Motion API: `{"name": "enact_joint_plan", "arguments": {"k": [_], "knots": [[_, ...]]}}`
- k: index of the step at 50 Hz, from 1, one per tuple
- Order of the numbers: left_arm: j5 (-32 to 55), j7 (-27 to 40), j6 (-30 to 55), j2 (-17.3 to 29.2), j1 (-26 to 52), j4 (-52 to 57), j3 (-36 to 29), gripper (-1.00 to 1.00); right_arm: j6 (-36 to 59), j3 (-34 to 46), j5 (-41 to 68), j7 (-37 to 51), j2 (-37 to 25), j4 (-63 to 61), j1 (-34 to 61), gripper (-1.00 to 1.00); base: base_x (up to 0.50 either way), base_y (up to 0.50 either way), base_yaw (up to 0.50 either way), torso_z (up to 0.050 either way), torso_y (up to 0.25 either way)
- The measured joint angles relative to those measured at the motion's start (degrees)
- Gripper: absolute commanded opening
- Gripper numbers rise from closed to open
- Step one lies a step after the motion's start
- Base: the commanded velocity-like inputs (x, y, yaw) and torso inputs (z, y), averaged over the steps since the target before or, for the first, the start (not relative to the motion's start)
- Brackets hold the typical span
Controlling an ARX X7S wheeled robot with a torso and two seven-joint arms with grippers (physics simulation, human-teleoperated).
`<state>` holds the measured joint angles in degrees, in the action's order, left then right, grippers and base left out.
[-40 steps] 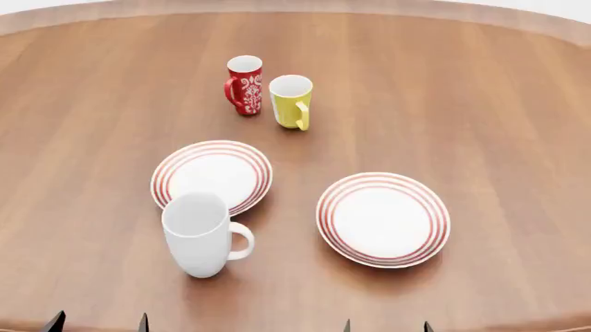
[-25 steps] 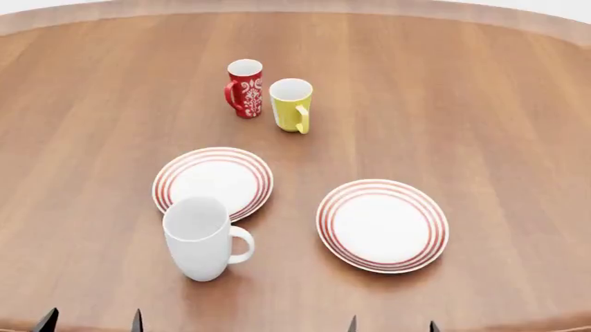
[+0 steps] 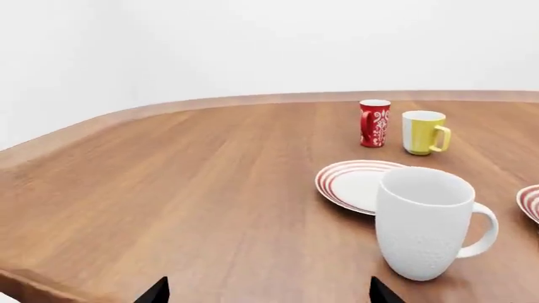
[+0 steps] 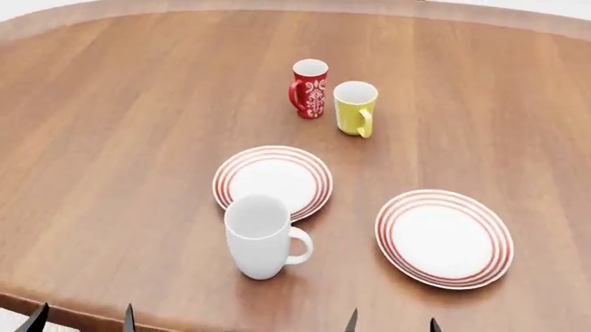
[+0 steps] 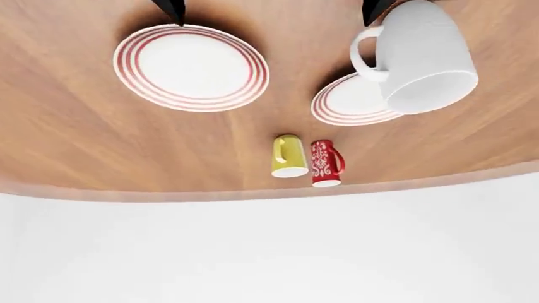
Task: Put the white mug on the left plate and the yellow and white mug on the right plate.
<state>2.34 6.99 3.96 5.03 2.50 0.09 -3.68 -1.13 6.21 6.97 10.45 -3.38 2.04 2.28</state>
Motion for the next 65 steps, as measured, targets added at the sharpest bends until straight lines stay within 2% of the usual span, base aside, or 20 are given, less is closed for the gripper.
{"name": "enact_joint_plan", "arguments": {"k": [34, 40, 65], "knots": [[1.64, 2.67, 2.78, 3.03, -2.26, 6.01, -2.40, 1.00, 1.47, 5.54, -1.02, 6.08, -2.86, -5.14, -1.43, 1.00, 0.00, 0.00, 0.50, 0.000, 0.000], [2.01, 3.01, 2.97, 3.48, -2.44, 6.65, -2.54, 1.00, 1.55, 6.37, -0.94, 6.41, -3.29, -5.59, -1.48, 1.00, -0.02, 0.06, 0.00, 0.000, 0.000], [3.65, 3.99, 3.19, 4.74, -2.53, 7.85, -3.23, 1.00, -3.66, 6.51, 4.00, 6.51, -4.43, -6.64, -2.29, 1.00, 0.16, -0.47, 0.00, 0.000, 0.000]]}}
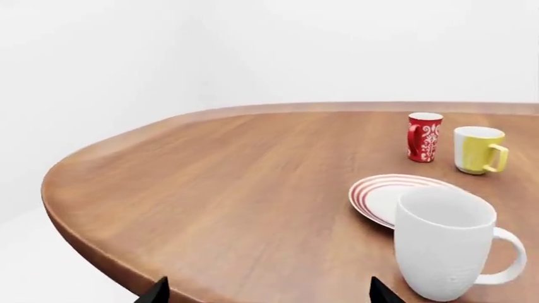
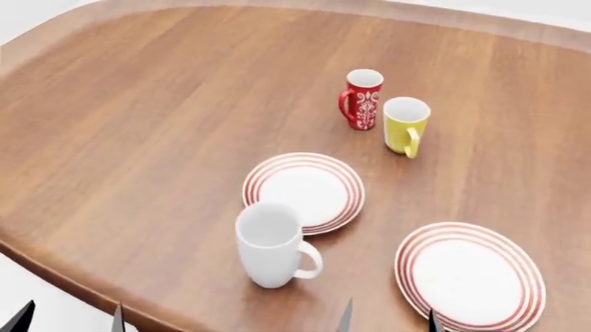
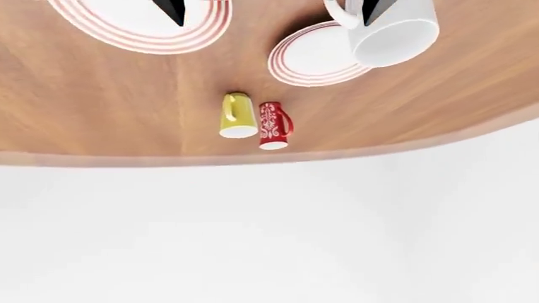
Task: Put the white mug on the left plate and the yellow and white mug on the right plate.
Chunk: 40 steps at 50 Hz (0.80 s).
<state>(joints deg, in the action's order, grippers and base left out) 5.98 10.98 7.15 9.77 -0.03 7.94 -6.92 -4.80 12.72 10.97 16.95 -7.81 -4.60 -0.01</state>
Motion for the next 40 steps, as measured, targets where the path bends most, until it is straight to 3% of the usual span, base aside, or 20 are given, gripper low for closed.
{"name": "enact_joint_plan", "arguments": {"k": [10, 40], "knots": [[1.04, 0.44, 0.51, 0.44, -0.06, 1.10, 0.22, 1.00, -0.60, -0.87, 0.10, 2.36, -0.38, -0.48, -0.18, 1.00, 0.06, -0.18, 0.00, 0.000, 0.000], [4.62, 5.13, 7.17, 1.55, 1.37, 5.13, 4.11, 1.00, -0.59, -1.60, 1.51, 6.37, -1.54, -2.18, -0.71, 1.00, 0.47, 0.16, 0.00, 0.000, 0.000]]}}
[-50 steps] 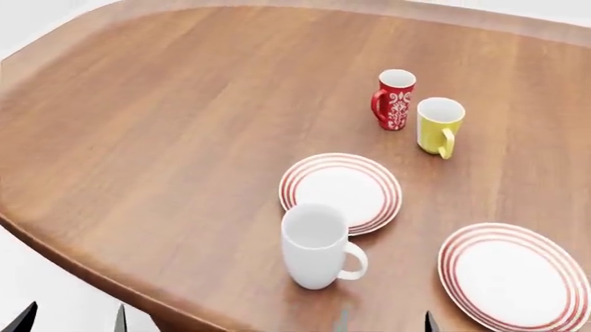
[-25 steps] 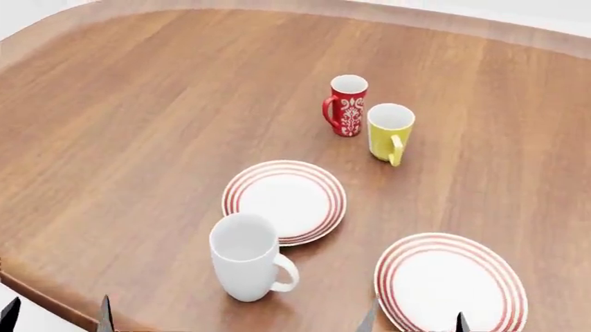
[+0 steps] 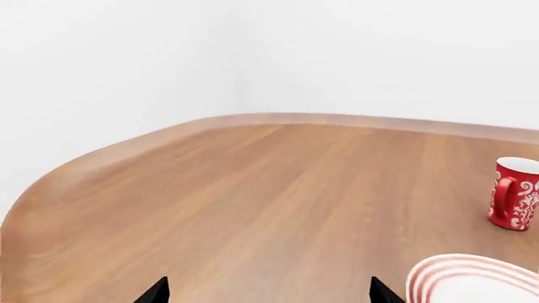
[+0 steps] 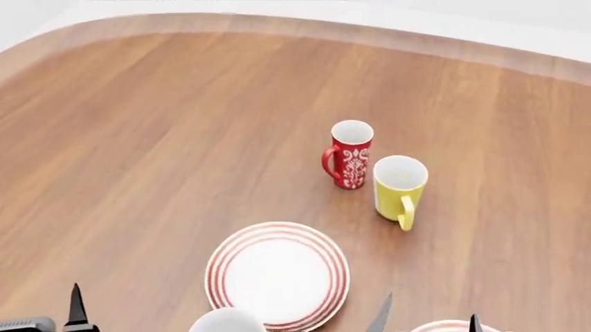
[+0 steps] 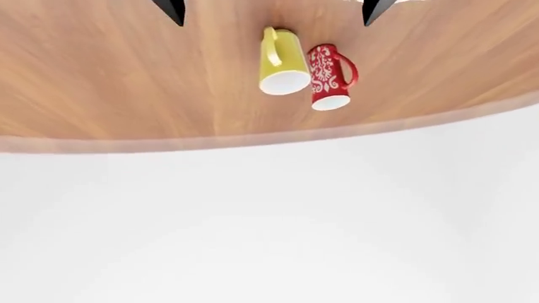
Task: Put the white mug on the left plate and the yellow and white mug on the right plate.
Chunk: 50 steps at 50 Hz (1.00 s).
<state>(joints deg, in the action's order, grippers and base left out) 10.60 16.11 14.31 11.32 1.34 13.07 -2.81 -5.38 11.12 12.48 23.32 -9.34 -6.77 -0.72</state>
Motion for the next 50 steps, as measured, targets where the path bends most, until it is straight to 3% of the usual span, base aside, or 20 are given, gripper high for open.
{"name": "enact_joint_plan", "arguments": {"k": [11, 22, 50], "knots": [[0.56, 0.45, 0.38, 0.47, -0.02, 0.53, 0.02, 1.00, -0.35, 0.46, 0.25, 0.49, -0.41, 0.00, 0.07, 1.00, 0.44, 0.15, 0.00, 0.000, 0.000], [1.53, 1.28, 1.03, 0.80, -0.12, 1.88, 0.65, 1.00, -0.13, 1.08, 1.01, -0.34, -1.89, -0.60, -0.24, 1.00, 0.01, 0.00, 0.00, 0.000, 0.001], [5.96, 4.49, 4.23, 0.87, -0.84, 7.79, 3.73, 1.00, 16.04, -8.38, 21.81, -10.62, -25.06, -24.52, -14.85, 1.00, 0.00, 0.00, 0.00, 0.000, 0.000]]}}
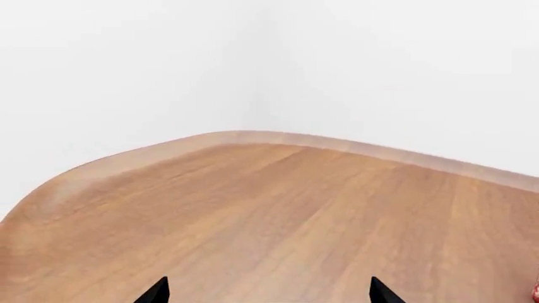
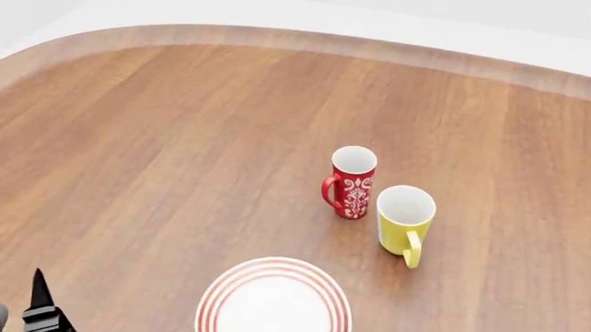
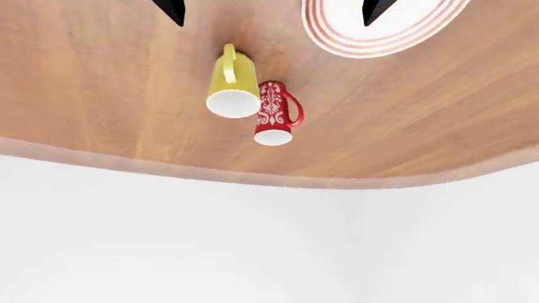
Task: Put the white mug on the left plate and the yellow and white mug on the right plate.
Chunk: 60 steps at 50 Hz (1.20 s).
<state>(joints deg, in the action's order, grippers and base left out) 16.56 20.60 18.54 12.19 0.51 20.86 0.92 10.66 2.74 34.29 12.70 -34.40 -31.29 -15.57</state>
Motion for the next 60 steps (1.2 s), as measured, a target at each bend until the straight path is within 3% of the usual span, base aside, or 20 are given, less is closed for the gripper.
{"name": "enact_joint_plan", "arguments": {"k": [18, 36, 46, 60], "knots": [[2.10, 0.63, 1.12, 1.04, -0.72, 2.13, 1.16, 1.00, 4.16, -0.85, 0.82, -3.47, -10.09, -10.63, -8.17, 1.00, 0.00, 0.00, 0.00, 0.000, 0.000], [2.97, 1.83, 1.94, 1.64, -1.31, 3.63, 1.59, 1.00, 4.14, 1.04, -0.77, -7.92, -14.73, -14.26, -11.96, 1.00, 0.00, 0.00, 0.00, 0.000, 0.000], [3.24, 2.37, 1.94, 1.83, -1.47, 4.02, 1.63, 1.00, 6.55, 3.60, -0.61, -9.72, -15.50, -13.25, -8.88, 1.00, 0.00, 0.00, 0.00, 0.000, 0.000], [3.78, 3.26, 2.13, 1.82, -1.36, 4.10, 1.71, 1.00, 14.34, 9.43, 0.94, -12.36, -13.88, -8.55, 2.76, 1.00, 0.00, 0.00, 0.00, 0.000, 0.000]]}}
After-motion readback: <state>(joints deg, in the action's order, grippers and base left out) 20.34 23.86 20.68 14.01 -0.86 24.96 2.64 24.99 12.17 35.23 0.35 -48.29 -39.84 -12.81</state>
